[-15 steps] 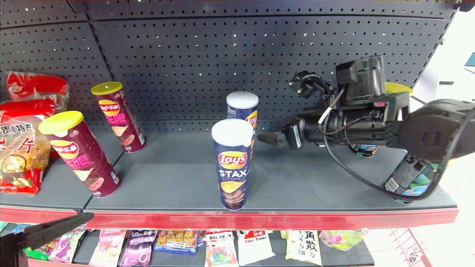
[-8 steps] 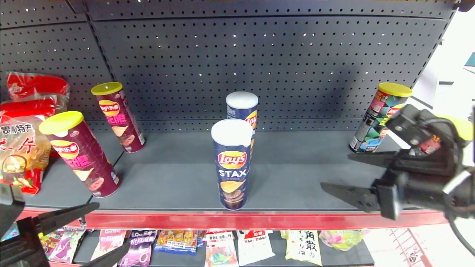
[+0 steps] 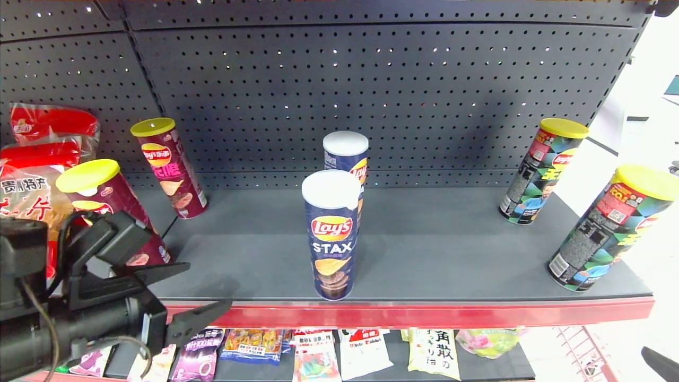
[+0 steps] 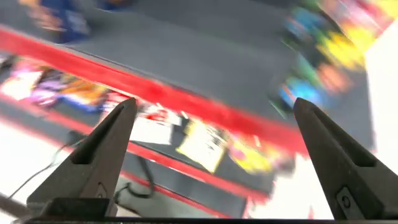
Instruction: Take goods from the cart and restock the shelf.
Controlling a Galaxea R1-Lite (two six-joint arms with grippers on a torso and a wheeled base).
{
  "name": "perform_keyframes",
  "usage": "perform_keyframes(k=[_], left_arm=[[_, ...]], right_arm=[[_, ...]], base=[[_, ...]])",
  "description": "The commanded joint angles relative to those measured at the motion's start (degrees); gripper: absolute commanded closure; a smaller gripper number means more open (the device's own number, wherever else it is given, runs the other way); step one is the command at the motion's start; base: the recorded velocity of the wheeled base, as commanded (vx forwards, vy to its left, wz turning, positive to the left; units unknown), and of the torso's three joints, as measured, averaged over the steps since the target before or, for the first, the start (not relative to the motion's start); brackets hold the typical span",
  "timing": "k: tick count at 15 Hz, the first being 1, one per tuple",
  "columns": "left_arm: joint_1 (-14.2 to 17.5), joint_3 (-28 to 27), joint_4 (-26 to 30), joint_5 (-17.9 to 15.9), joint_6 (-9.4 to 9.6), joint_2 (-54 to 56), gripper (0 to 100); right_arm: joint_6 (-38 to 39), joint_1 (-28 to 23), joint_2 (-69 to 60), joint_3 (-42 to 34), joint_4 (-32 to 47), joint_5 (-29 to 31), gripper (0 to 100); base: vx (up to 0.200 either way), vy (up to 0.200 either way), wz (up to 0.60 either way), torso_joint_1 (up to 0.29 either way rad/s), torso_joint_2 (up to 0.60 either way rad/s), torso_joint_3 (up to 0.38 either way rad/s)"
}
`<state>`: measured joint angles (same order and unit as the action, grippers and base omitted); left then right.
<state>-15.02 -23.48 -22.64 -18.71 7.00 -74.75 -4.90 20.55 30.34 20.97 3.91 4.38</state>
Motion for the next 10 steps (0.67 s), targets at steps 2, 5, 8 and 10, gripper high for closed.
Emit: perform_keyframes(k=[2,5,8,10], left_arm=[[-4.49,-2.80,-7.33,3.24,-0.41,-12.79,0],[-9.15,-3.94,-9.09,6.32,-1.46,-16.74,0],[-10.21,-6.23,-9.18,10.19,-2.25,-19.82,0],[-10.29,-7.99,-9.09,11.15,-2.16,-21.31,0]], right_arm=[[1.12,-6.58,-14.79,-1.28,7.69,0.63,0],[1.21,-6.67,-17.42,-2.07,9.62,0.63,0],[1.74,-6.67,-18.30,-2.86,9.71,0.63,0],[2.00,-6.67,-18.65,-2.86,9.71,0.63,0]], base=[[0.000,0.000,0.00,0.000,0.00,0.000],[0.000,0.000,0.00,0.000,0.00,0.000],[0.000,0.000,0.00,0.000,0.00,0.000],[0.000,0.000,0.00,0.000,0.00,0.000]])
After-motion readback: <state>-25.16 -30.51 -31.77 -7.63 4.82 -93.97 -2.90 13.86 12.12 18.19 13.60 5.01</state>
